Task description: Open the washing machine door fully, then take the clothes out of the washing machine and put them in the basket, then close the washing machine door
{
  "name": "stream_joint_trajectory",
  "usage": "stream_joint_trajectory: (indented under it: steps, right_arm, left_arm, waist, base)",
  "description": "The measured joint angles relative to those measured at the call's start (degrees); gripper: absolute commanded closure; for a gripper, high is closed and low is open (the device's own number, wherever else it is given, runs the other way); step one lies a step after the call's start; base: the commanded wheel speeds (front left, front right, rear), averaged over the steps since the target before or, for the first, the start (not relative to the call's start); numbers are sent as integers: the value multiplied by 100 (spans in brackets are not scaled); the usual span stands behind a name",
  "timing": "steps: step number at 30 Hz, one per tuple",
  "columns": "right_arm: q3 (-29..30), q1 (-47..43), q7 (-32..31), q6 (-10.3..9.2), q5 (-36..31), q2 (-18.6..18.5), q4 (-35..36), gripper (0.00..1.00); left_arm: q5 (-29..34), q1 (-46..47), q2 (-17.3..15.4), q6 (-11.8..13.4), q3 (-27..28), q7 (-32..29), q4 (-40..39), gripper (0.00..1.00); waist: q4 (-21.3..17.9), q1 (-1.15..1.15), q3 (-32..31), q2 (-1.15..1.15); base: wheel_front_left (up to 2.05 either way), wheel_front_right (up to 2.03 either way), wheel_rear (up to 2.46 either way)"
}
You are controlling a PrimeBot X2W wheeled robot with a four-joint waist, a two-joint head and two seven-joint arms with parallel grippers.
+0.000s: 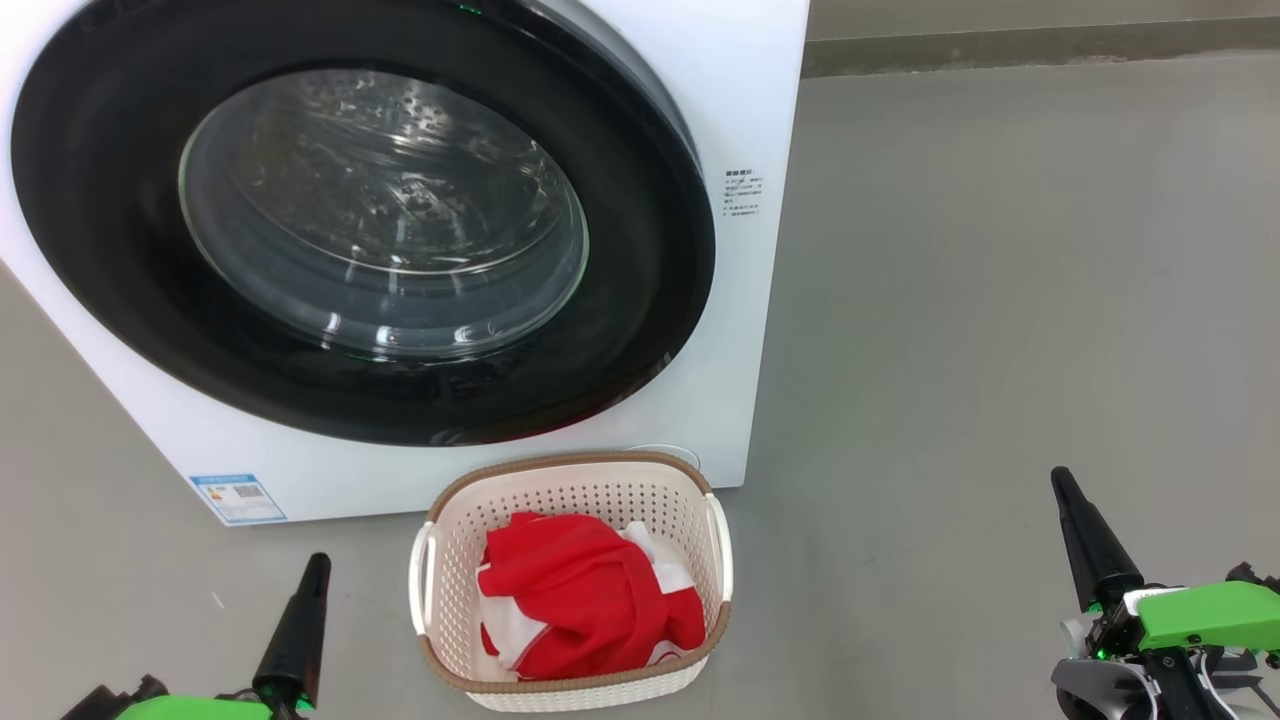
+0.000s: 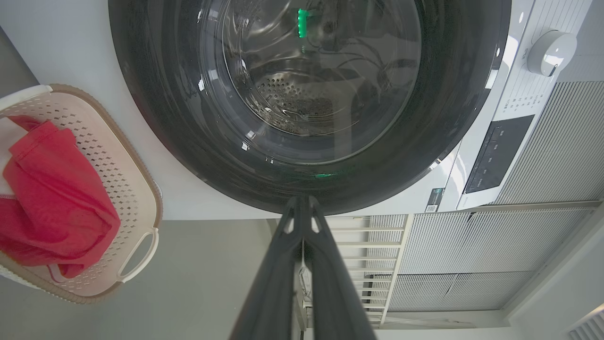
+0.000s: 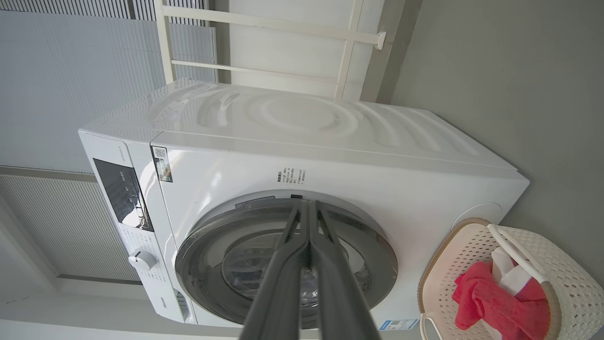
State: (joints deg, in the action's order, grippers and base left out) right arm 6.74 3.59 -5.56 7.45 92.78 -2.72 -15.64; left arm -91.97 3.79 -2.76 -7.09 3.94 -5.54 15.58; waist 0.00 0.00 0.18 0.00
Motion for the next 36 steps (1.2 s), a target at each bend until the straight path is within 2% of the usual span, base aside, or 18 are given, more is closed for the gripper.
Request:
stream_joint_trajectory:
  steps: [36]
  right_arm:
    - [27,7,-26,0,-1,4,0,100]
  left_arm:
    - [1,1,16,0,25,-49,0,100]
  waist:
    - [0,0,0,0]
  base:
    - [0,0,0]
